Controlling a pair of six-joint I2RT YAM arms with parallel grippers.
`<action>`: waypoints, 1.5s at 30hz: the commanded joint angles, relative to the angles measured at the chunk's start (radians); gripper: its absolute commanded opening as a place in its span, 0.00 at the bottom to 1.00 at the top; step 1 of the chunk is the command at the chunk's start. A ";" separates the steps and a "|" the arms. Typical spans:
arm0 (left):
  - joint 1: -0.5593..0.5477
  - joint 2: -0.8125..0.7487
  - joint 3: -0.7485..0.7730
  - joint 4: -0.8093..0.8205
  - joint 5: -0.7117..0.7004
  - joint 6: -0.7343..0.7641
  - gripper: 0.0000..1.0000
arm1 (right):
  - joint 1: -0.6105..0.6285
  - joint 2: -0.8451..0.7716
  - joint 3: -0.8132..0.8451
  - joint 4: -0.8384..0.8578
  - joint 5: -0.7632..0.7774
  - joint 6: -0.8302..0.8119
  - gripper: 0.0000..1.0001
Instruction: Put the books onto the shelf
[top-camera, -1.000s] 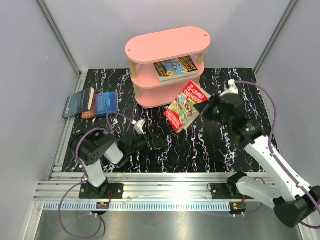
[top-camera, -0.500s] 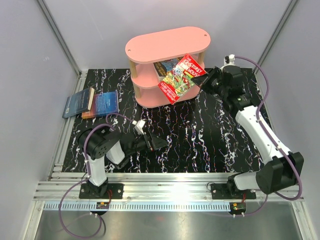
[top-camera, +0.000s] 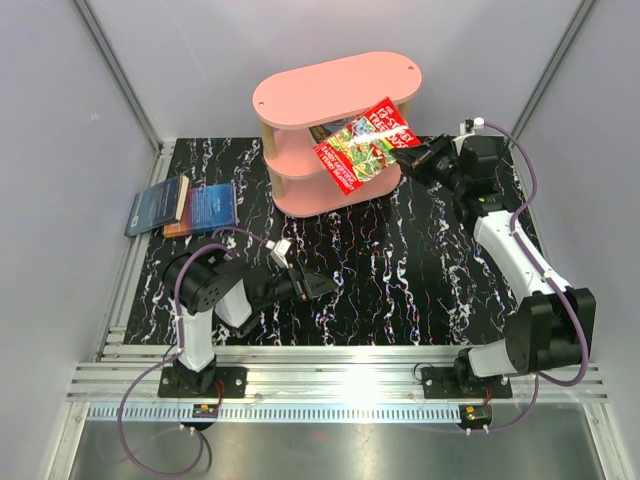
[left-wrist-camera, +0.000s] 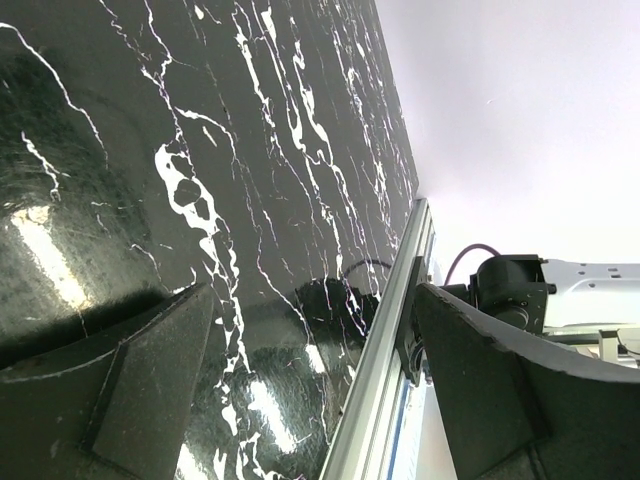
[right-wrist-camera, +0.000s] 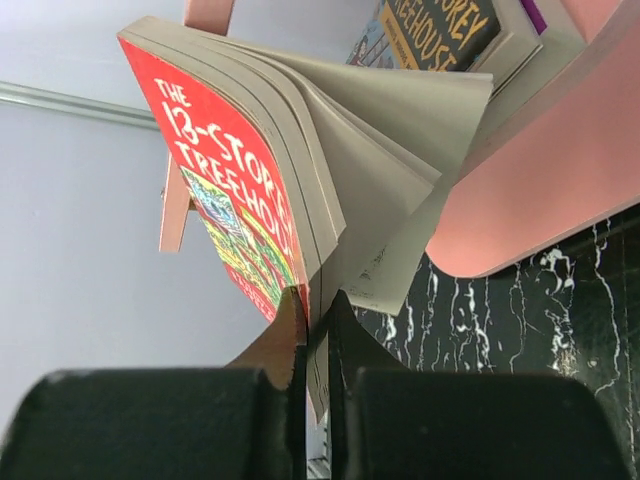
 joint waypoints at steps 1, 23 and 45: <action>0.000 0.111 -0.042 -0.165 0.003 0.054 0.86 | -0.016 -0.003 -0.018 0.198 -0.047 0.109 0.00; 0.001 0.178 -0.022 -0.128 0.023 0.057 0.85 | -0.048 -0.035 -0.100 0.312 -0.039 0.195 0.00; 0.013 0.264 -0.007 -0.049 0.049 0.047 0.85 | -0.040 0.325 0.318 0.315 -0.102 0.328 0.00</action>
